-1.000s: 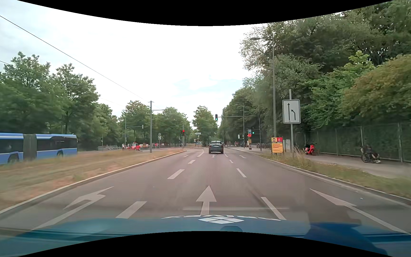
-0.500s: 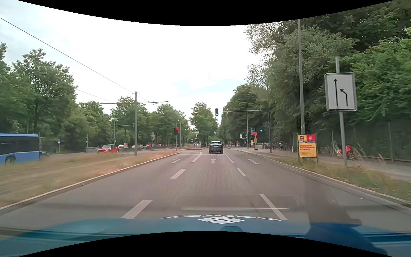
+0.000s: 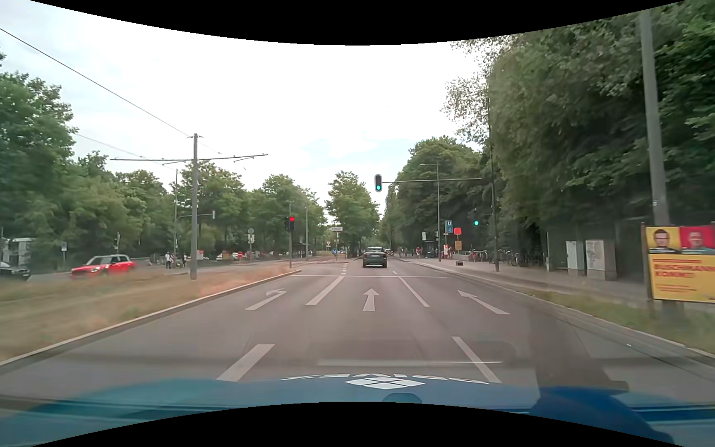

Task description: Follow the waypoints while adhering to traffic rules and regulations

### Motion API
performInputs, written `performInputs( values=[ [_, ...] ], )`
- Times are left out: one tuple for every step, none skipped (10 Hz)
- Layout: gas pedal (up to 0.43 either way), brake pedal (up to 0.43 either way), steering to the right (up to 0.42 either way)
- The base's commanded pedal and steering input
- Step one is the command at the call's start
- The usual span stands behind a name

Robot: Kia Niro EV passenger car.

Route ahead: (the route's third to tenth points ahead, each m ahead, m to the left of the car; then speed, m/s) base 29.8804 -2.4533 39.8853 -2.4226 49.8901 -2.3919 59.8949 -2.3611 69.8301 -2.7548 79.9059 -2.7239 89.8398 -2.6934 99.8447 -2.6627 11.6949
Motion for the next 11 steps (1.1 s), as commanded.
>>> performInputs(
  values=[
    [0.157,0.0,-0.002],
    [0.157,0.0,-0.002],
    [0.138,0.0,-0.002],
    [0.118,0.0,-0.002],
    [0.118,0.0,-0.002],
    [0.118,0.0,-0.002],
    [0.118,0.0,-0.003],
    [0.13,0.0,-0.004],
    [0.13,0.0,-0.004],
    [0.13,0.0,-0.005],
    [0.13,0.0,-0.007]
  ],
)
